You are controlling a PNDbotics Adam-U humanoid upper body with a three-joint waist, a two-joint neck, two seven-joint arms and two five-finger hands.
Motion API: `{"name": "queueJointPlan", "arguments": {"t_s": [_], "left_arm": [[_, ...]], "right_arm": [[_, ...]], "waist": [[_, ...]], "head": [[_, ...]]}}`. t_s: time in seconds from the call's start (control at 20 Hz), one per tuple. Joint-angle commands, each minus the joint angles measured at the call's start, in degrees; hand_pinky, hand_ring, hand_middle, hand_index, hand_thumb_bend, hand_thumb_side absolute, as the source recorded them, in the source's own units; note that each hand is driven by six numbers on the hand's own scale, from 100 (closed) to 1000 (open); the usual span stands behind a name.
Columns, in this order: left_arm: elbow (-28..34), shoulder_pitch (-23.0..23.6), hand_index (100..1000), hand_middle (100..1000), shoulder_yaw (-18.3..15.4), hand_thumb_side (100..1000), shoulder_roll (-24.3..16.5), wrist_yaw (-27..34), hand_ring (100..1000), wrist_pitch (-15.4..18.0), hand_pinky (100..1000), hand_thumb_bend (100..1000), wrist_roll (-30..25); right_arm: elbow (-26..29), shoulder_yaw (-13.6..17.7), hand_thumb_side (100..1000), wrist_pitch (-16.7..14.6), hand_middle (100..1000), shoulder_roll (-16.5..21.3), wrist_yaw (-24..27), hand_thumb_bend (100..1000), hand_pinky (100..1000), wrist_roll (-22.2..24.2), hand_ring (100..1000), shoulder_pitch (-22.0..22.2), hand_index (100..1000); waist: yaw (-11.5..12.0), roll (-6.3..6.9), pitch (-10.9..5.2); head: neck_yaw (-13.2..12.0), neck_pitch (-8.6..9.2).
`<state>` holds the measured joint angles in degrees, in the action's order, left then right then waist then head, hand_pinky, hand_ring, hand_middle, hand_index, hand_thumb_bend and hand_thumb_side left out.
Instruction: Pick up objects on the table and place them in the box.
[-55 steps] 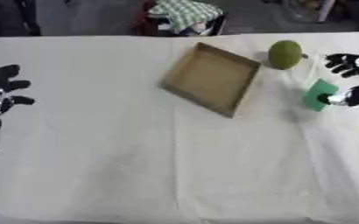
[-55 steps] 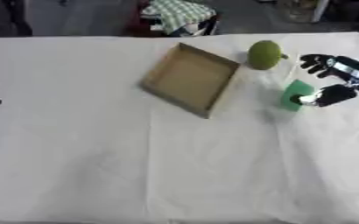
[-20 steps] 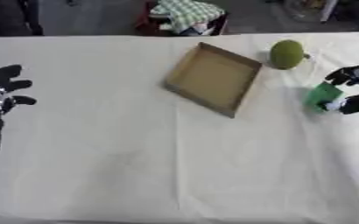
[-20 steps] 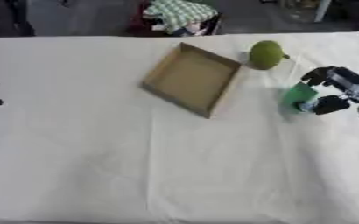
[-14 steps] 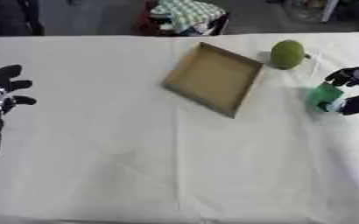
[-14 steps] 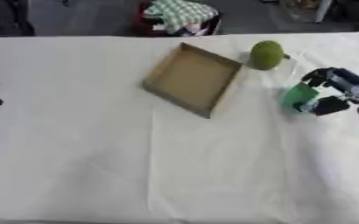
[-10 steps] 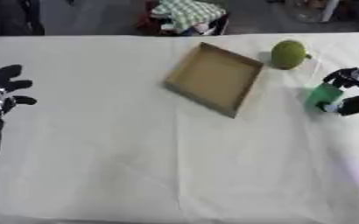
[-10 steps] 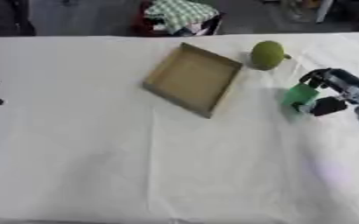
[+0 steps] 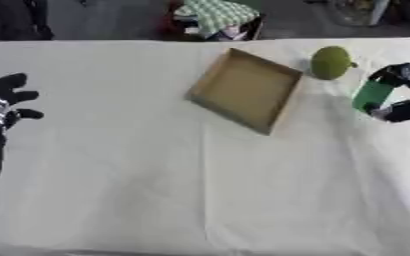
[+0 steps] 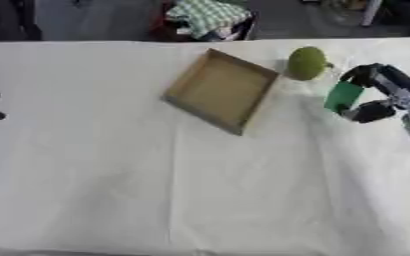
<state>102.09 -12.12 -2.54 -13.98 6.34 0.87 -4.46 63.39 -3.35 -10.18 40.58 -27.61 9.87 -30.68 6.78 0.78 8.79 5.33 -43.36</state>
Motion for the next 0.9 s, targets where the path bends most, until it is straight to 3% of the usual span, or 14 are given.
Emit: {"name": "queueJointPlan", "arguments": {"t_s": [0.05, 0.25, 0.45, 0.7, 0.9], "left_arm": [[0.6, -0.5, 734, 793, 0.1, 635, -0.8, 0.2, 737, 0.0, 598, 145, -0.2], [0.5, -0.5, 734, 794, 0.4, 636, -0.8, 0.2, 737, 0.0, 598, 143, -0.4], [0.4, -0.4, 734, 794, 0.8, 638, -0.6, 0.3, 738, -0.1, 599, 139, -0.8], [0.4, -0.5, 734, 795, 1.2, 640, -0.4, 0.5, 738, -0.1, 599, 136, -1.2], [0.4, -0.7, 734, 795, 1.8, 641, 0.0, 0.7, 738, -0.2, 599, 135, -1.8]], "right_arm": [[4.3, -0.9, 101, -0.4, 503, 2.5, 1.3, 221, 781, 0.3, 698, -2.2, 736], [7.1, -4.1, 123, -1.4, 511, 1.9, 1.3, 205, 791, 3.3, 707, -6.4, 744], [6.2, -7.3, 133, -2.7, 520, -0.6, -0.4, 206, 802, 6.6, 715, -11.6, 751], [-0.4, -9.3, 132, -4.3, 536, -4.8, -1.6, 222, 809, 11.1, 726, -18.4, 771], [-6.6, -8.7, 134, -4.5, 554, -9.1, -4.4, 221, 815, 13.8, 734, -21.9, 783]], "waist": [[0.1, -0.06, -1.0], [0.3, -0.08, -1.22], [0.9, 0.08, -1.61], [2.0, 0.39, -1.77], [3.3, 0.67, -1.75]], "head": [[-0.1, -0.42], [0.3, -0.68], [0.9, -0.76], [1.6, -0.76], [2.6, -0.76]]}}
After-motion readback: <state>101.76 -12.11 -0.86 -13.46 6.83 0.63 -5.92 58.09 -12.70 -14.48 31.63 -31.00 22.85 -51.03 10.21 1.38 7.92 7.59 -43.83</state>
